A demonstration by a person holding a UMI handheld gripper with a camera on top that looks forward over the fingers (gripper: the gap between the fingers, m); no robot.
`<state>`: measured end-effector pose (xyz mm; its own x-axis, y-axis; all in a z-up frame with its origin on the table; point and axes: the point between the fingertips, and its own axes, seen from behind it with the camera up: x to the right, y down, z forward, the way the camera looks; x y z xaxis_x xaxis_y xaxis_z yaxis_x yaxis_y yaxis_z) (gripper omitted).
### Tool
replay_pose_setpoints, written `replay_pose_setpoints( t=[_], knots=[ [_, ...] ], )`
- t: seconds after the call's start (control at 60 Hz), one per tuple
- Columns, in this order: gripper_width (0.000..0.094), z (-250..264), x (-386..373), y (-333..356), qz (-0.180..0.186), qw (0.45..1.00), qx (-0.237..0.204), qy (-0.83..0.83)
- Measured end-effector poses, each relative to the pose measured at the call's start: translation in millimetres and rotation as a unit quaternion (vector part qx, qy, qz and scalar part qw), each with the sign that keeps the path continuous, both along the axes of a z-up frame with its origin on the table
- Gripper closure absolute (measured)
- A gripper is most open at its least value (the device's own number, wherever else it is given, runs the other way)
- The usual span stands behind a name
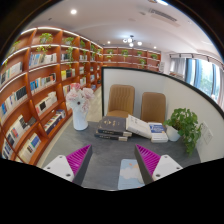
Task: Arrange mouse
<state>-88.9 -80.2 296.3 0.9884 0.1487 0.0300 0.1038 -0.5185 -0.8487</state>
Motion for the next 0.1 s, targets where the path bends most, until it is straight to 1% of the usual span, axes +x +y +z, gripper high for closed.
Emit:
replay_pose_setpoints(
  t=[0.1],
  knots=[
    [0.0082,-2.6,-10.2,-6.9,0.002,1.000,-0.005,0.001]
  ],
)
